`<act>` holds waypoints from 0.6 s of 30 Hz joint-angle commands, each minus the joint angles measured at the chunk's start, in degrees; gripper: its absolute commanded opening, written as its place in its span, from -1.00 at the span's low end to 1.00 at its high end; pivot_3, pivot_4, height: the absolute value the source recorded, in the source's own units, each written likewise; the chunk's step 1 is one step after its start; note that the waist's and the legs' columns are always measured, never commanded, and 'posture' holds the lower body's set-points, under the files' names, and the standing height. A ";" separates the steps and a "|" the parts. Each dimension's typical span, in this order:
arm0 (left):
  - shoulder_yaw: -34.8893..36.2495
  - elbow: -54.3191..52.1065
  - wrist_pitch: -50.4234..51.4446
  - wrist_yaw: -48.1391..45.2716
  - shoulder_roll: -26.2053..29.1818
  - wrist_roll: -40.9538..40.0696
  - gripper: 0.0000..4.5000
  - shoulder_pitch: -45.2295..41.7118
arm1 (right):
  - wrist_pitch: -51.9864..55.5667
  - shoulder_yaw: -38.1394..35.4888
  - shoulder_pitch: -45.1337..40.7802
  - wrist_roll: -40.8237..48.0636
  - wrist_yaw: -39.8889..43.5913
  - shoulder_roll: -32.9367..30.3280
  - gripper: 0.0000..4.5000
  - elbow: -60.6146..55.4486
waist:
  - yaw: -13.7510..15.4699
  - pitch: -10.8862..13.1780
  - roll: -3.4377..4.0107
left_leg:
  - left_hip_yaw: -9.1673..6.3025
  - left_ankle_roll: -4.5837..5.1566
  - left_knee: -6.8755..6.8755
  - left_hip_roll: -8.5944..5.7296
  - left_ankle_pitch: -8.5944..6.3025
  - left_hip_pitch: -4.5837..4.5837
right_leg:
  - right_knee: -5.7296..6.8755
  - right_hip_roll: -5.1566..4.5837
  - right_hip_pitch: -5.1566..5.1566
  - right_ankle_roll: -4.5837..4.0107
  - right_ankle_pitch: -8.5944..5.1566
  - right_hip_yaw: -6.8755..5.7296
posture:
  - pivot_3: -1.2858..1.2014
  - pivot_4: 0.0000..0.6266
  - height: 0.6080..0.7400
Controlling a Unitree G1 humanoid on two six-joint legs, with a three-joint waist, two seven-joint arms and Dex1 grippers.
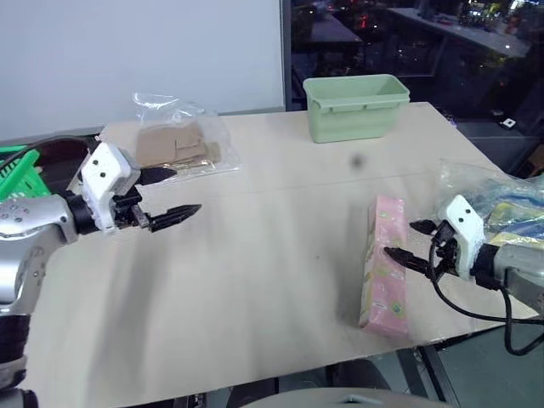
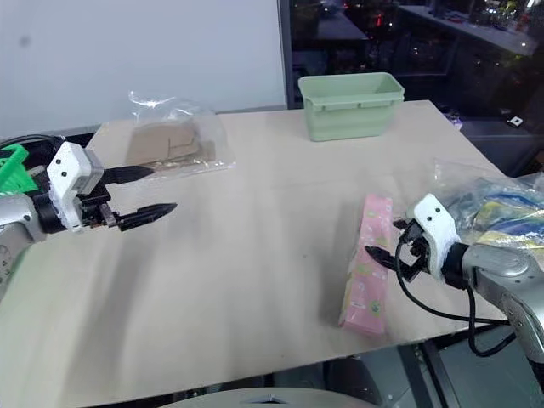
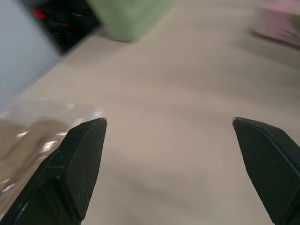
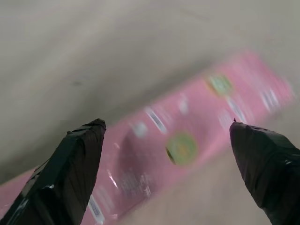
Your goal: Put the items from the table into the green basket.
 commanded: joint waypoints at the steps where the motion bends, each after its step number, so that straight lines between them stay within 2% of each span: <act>1: -0.02 -3.03 -1.03 -3.81 1.75 0.66 0.98 0.24 | 13.31 -2.69 -4.13 -0.22 -11.80 10.12 1.00 -2.44 | -0.47 0.03 0.05 | -0.01 0.00 0.01 0.01 0.00 0.00 | 0.00 0.02 0.00 -0.02 0.01 0.02 | -0.03 -0.96 1.00; 4: 0.63 -5.03 -0.47 -7.16 2.74 0.43 0.98 2.41 | 22.47 -4.11 -5.41 -3.81 -18.42 20.14 1.00 -1.99 | -0.65 0.17 0.24 | 0.02 0.00 0.01 0.01 0.00 -0.08 | -0.06 0.02 -0.04 -0.01 0.01 0.05 | -0.03 -0.95 1.00; 8: 1.26 -6.55 -0.11 -7.15 2.31 0.49 0.98 2.71 | 26.70 -4.83 -6.92 -4.94 -21.72 28.05 1.00 -1.29 | -0.56 0.23 0.34 | 0.02 0.00 -0.05 0.00 -0.01 -0.25 | -0.14 -0.01 -0.17 0.18 0.11 0.05 | -0.01 -0.95 1.00; 14: 1.75 -7.99 0.61 -6.61 1.44 0.34 0.98 2.99 | 26.73 -3.42 -8.94 -7.13 -24.46 30.75 1.00 2.28 | -0.77 0.27 0.41 | 0.03 0.00 -0.09 0.02 -0.01 -0.19 | -0.16 0.00 -0.18 0.15 0.08 0.04 | 0.00 -0.97 1.00; 17: 2.06 -8.76 1.02 -6.28 0.75 -0.17 0.98 2.78 | 26.73 -2.54 -9.08 -8.04 -24.28 29.84 1.00 4.29 | -0.72 0.24 0.40 | 0.03 0.00 -0.08 0.04 0.00 -0.14 | -0.10 0.02 -0.17 0.03 0.01 0.04 | 0.01 -0.99 1.00; 18: 2.16 -8.92 1.16 -6.22 0.55 -0.31 0.99 2.68 | 26.73 -2.40 -9.11 -8.03 -24.00 29.48 0.89 4.75 | -0.67 0.23 0.40 | 0.03 0.00 -0.08 0.04 0.00 -0.14 | -0.10 0.02 -0.17 0.03 0.01 0.04 | 0.01 -1.00 1.00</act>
